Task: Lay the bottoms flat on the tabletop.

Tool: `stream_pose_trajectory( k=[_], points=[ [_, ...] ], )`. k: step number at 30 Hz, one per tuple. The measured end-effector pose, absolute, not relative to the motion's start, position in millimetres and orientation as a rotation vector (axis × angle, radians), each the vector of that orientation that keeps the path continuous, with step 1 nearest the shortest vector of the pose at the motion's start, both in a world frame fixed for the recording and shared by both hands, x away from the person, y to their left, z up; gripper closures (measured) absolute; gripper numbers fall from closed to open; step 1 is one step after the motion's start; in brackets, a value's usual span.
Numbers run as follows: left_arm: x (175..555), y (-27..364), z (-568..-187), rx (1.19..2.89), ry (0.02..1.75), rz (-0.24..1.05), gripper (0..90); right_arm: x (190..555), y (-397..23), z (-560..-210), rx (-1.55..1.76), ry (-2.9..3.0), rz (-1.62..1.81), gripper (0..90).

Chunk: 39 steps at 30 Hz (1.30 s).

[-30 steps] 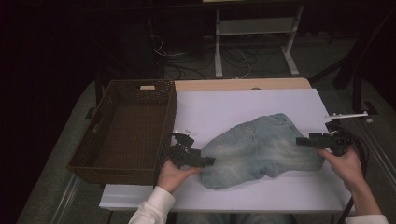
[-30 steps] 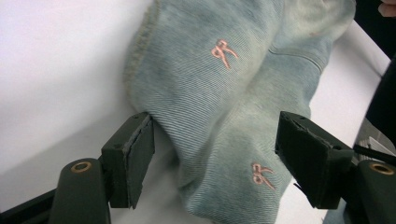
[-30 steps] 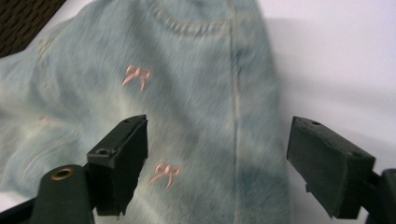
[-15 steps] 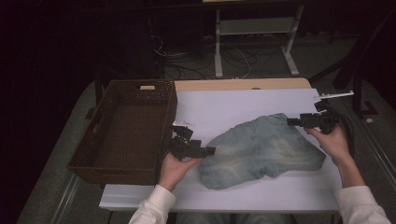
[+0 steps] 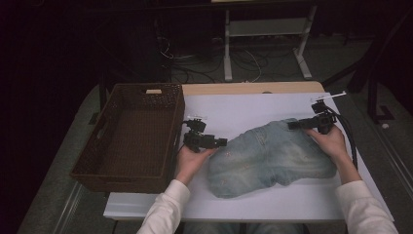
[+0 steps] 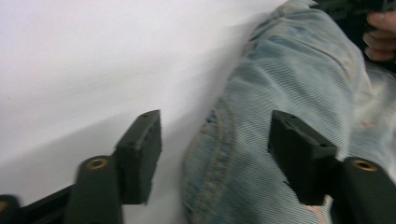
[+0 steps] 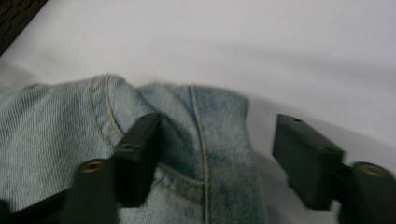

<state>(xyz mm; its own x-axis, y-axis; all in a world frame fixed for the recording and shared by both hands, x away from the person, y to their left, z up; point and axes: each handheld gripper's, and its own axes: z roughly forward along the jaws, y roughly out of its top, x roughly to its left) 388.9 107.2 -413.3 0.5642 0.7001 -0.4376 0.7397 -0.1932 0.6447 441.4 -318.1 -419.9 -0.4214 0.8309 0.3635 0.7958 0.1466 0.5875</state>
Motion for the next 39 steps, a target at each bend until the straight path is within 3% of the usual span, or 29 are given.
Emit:
stream_pose_trajectory(
  k=[5,7,10,19,25,39],
  points=[
    [393.6,105.7,-422.1,1.945,1.16,-0.121,45.6,439.6,-308.6,-423.6,1.599,2.443,1.109,73.0],
    [393.6,102.9,-424.3,1.964,1.153,-0.129,47.6,436.4,-306.5,-422.2,1.569,2.461,1.102,77.9],
    [394.4,100.1,-427.6,1.962,1.141,-0.144,53.4,430.1,-308.8,-420.7,1.577,2.451,1.129,79.9],
    [387.7,87.5,-430.0,2.049,1.036,-0.184,82.8,397.7,-324.0,-414.2,1.601,2.434,1.19,80.1],
    [384.6,88.2,-423.5,2.045,1.015,-0.215,86.2,377.8,-331.6,-409.9,1.659,2.382,1.262,80.3],
    [389.1,102.3,-381.5,1.951,0.966,-0.071,87.3,381.5,-332.3,-381.9,1.579,2.311,1.335,81.6]
  ],
)
